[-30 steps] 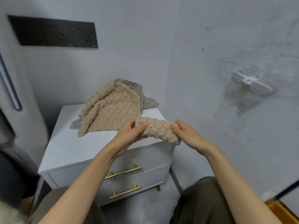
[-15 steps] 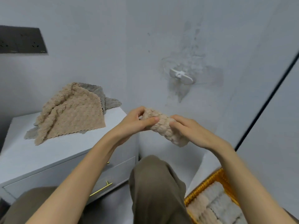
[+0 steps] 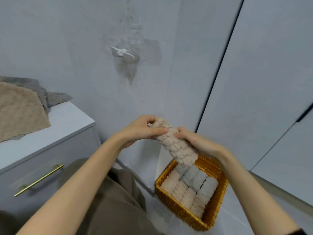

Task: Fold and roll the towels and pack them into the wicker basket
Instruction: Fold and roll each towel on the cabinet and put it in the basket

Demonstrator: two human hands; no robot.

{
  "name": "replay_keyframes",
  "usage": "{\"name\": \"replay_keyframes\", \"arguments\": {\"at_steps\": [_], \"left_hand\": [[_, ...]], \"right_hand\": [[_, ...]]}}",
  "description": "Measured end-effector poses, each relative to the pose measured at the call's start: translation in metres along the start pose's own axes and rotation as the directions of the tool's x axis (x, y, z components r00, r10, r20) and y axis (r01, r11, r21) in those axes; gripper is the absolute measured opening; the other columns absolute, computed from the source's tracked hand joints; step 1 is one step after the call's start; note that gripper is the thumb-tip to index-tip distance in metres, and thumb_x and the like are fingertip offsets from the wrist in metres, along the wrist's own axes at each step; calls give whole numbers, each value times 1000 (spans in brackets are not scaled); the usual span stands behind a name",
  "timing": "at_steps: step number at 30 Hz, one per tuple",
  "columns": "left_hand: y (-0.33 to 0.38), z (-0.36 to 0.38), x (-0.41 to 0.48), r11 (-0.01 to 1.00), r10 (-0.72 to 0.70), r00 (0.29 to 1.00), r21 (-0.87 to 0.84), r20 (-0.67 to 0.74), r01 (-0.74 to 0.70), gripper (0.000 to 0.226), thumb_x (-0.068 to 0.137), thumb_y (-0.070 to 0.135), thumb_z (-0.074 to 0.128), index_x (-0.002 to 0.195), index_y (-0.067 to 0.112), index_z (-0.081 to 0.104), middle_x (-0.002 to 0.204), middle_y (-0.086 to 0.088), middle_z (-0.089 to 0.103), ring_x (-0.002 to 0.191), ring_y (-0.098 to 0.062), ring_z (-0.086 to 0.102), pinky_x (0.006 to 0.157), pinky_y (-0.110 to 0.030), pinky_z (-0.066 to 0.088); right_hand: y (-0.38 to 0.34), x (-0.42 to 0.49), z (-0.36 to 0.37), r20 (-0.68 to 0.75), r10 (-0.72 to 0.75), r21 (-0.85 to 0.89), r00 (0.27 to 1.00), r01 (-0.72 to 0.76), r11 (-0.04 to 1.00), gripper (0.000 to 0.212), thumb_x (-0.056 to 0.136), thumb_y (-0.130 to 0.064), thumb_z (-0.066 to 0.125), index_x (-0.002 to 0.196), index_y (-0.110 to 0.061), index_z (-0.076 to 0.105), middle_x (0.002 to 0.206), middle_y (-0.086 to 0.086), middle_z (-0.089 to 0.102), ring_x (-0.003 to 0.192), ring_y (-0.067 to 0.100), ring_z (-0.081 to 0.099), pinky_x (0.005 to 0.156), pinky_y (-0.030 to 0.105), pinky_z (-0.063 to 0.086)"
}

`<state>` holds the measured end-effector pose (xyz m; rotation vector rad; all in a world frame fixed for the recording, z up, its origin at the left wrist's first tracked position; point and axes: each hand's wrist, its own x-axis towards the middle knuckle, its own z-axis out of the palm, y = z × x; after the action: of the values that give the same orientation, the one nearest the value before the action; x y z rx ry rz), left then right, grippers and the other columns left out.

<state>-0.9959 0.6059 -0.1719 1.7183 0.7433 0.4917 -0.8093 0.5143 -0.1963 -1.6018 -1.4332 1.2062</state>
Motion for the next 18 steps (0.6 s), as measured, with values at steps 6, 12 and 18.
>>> {"name": "replay_keyframes", "arguments": {"at_steps": [6,12,18], "left_hand": [[-32,57,30,990,-134,981,-69,-138,126,47,77,15,78,119,10,58,111,-9,59,91,-14,62,65,-26,59],[-69,94,39,990,82,966,133,-247,-50,36,81,28,74,113,19,63,104,13,60,96,-3,56,77,-15,48],[-113,123,53,994,-12,986,108,-164,30,39,94,29,58,130,18,52,132,6,53,95,6,52,76,-8,44]], "right_hand": [[60,-16,-3,-88,153,37,984,-150,988,21,101,-34,42,89,-17,45,87,-2,46,75,6,46,70,24,39],[108,-23,1,-48,193,269,980,-173,947,24,96,-36,53,98,-13,46,81,3,42,67,12,38,57,25,28],[152,-26,10,-198,283,308,939,-214,927,30,100,-35,47,95,-6,51,69,7,41,53,13,34,48,25,25]]}}
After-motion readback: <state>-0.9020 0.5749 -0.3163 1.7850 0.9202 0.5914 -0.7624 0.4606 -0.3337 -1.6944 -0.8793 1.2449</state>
